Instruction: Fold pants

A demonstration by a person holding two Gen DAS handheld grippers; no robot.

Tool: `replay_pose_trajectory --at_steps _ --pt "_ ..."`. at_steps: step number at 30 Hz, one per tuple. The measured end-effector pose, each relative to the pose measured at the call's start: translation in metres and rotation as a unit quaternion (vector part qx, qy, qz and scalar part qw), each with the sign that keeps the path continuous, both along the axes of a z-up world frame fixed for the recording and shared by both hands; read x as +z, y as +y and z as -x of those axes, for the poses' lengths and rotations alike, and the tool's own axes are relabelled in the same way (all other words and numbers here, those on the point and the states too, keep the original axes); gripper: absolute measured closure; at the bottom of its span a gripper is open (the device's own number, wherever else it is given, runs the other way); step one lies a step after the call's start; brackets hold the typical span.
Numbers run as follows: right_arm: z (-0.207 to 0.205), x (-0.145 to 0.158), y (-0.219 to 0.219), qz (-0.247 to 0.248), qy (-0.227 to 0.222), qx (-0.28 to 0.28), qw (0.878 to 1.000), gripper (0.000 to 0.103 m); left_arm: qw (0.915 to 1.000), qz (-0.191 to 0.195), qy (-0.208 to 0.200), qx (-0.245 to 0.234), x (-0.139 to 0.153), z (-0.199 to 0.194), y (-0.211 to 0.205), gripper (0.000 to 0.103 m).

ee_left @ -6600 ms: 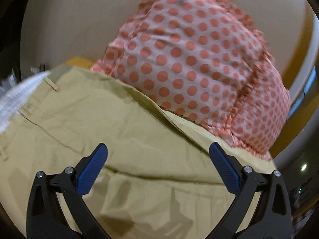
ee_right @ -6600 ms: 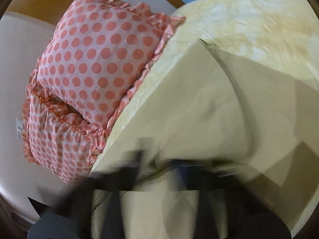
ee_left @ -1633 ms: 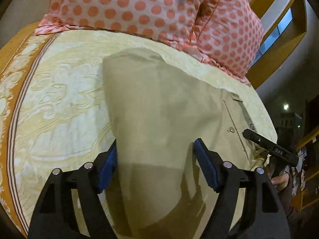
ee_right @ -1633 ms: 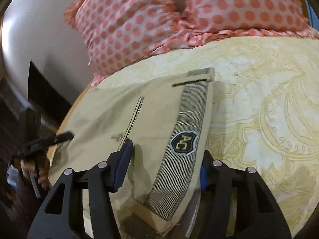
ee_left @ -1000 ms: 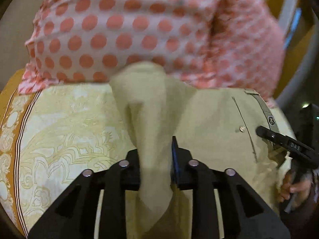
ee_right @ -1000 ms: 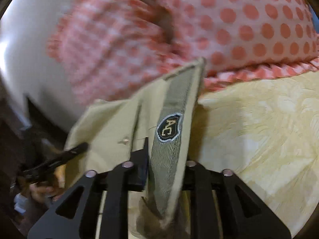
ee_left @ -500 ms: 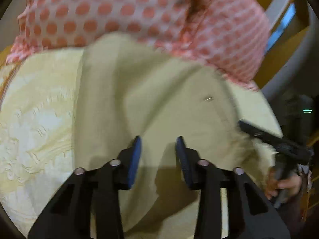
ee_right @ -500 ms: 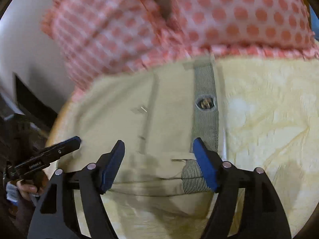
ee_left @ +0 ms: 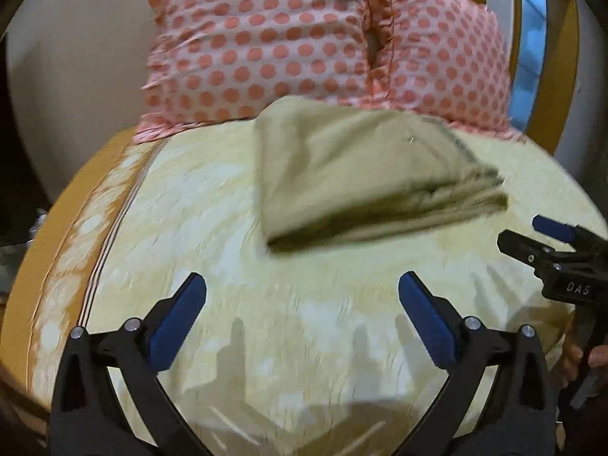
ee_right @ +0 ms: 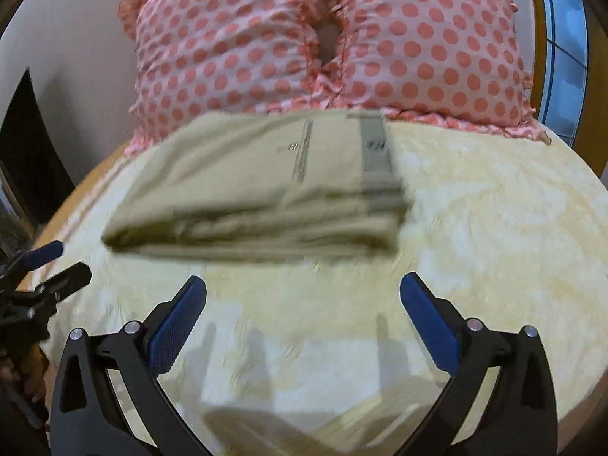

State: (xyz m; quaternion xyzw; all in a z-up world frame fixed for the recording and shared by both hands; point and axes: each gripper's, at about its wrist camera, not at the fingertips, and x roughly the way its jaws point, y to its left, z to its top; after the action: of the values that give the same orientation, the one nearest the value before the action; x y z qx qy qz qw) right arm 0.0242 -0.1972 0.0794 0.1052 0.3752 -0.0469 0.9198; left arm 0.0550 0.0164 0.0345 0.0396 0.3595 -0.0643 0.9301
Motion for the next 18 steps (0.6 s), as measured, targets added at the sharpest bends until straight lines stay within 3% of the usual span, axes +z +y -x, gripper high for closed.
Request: replay_pose_trajectory --at_steps 4,11,13,18 --pt "0.006 -0.009 0.014 0.017 0.001 -0.004 1.000 0.001 0.9997 0.022 0.013 0.006 -0.011 0.007 0.004 0.002" --pt "0.011 -0.019 0.023 0.027 0.009 -0.013 1.000 0.001 0.9988 0.017 0.036 0.029 -0.029 0.004 0.005 0.002" --pt "0.013 -0.021 0.027 0.037 0.008 -0.018 0.999 0.001 0.9991 0.000 0.026 0.033 -0.032 0.007 0.002 0.002" --pt "0.019 -0.025 0.033 0.056 -0.007 -0.029 0.998 0.001 0.9992 0.003 0.015 0.037 -0.034 0.011 0.004 0.002"
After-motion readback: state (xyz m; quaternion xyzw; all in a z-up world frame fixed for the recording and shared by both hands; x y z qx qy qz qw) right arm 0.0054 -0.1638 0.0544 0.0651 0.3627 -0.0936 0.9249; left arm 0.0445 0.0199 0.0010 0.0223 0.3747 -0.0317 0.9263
